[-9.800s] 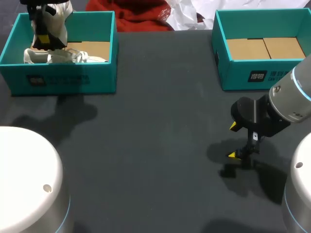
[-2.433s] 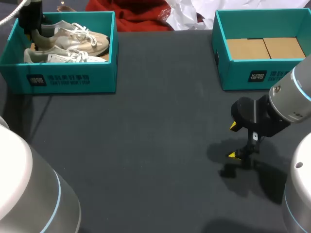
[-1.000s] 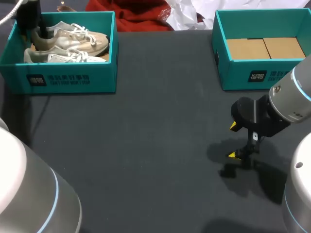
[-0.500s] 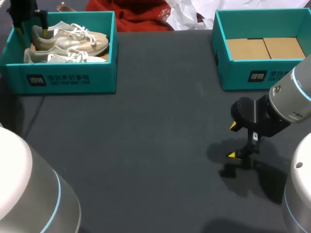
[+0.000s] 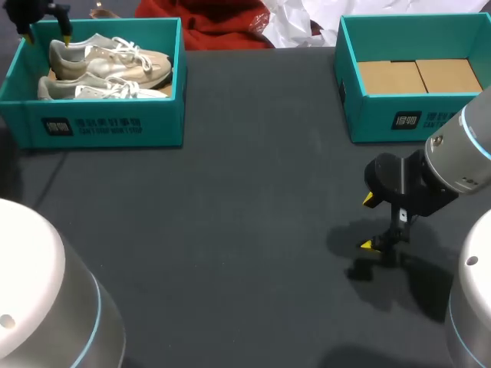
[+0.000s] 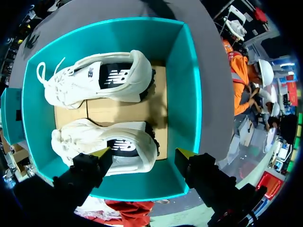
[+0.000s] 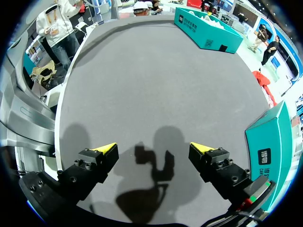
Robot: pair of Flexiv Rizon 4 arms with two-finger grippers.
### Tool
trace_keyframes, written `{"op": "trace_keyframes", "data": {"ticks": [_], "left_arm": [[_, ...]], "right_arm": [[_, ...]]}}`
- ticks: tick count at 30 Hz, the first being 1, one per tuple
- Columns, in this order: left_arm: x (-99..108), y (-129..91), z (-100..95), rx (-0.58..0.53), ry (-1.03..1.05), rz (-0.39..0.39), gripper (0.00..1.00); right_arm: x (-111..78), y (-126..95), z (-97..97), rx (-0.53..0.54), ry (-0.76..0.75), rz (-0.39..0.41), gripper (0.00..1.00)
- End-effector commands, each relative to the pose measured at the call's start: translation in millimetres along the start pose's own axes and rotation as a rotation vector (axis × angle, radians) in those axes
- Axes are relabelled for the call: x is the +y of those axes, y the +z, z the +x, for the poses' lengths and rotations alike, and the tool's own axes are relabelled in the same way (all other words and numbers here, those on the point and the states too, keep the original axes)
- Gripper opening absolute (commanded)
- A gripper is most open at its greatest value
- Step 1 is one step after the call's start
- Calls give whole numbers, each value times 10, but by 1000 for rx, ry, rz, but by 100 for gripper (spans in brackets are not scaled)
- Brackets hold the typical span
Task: Take the shoe out of the shoebox, open the shoe tongue, remove and reinsert the insole, then place the shoe into the shoebox
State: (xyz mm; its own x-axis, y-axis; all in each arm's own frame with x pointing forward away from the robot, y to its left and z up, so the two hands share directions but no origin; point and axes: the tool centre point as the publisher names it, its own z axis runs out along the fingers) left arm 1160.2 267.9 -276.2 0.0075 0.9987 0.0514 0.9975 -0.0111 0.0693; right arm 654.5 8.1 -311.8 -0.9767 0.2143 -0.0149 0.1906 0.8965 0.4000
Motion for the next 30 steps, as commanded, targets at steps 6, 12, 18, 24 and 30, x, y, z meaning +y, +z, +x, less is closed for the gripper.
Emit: {"op": "trace_keyframes", "data": {"ticks": [6,12,18,24,30], "left_arm": [[-591,-307,61,-16,-5,-5,84],[-924,-373,32,-5,6,1,85],[-1173,-377,41,-6,11,1,84],[-1284,-291,80,-8,11,3,82],[-1290,-165,104,3,3,2,85]], "right_arm": [[-10,-6,20,-3,0,0,100],[-10,-6,20,-3,0,0,100],[-10,-6,20,-3,0,0,100],[-10,-6,20,-3,0,0,100],[-10,-6,20,-3,0,0,100]]}}
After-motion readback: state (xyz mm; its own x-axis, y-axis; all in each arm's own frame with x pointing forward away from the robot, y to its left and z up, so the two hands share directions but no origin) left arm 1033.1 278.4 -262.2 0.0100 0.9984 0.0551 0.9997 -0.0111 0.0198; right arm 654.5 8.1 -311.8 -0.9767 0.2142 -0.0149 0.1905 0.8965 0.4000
